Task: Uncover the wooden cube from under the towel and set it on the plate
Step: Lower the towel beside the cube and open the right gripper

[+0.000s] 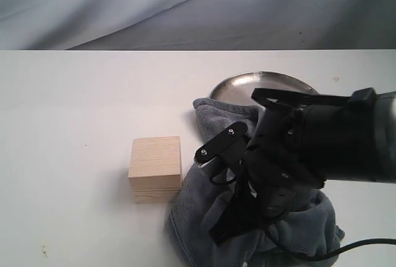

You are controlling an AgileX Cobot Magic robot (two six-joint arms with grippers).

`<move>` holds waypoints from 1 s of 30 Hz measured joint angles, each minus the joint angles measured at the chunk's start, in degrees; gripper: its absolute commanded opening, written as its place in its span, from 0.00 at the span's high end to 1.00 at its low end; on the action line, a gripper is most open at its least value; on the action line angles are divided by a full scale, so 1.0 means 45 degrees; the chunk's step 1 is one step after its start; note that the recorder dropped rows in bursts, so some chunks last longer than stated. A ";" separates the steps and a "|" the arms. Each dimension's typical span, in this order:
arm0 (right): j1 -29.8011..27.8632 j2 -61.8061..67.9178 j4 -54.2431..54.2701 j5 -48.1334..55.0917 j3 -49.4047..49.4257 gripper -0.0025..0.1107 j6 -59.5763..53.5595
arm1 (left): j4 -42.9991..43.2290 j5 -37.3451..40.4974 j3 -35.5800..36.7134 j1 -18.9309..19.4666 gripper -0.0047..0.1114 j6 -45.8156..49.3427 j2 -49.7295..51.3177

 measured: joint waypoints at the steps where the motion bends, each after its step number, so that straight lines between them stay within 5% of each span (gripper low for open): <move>1: 0.0000 0.0383 0.0000 -0.0109 0.0000 0.98 0.0000 | 0.0000 0.0000 0.0000 0.0000 0.96 0.0000 0.0000; 13: 0.0000 0.0899 0.0044 -0.0441 0.0000 0.97 0.0000 | 0.0000 0.0000 0.0000 0.0000 0.96 0.0000 0.0000; 16: 0.0000 0.0899 0.0306 -0.0441 0.0000 0.86 -0.0027 | 0.0000 0.0000 0.0000 0.0000 0.96 0.0000 0.0000; 19: 0.0000 0.0899 0.1219 -0.0441 0.0000 0.50 -0.0535 | 0.0000 0.0000 0.0000 0.0000 0.96 0.0000 0.0000; 21: 0.0000 0.0770 0.1936 -0.0407 0.0000 0.36 -0.0743 | 0.0000 0.0000 0.0000 0.0000 0.96 0.0000 0.0000; 26: 0.0000 -0.0762 0.2573 0.0086 0.0000 0.24 -0.0850 | 0.0000 0.0000 0.0000 0.0000 0.96 0.0000 0.0000; 30: 0.0000 -0.1611 0.2672 0.0290 0.0000 0.24 -0.0784 | 0.0000 0.0000 0.0000 0.0000 0.96 0.0000 0.0000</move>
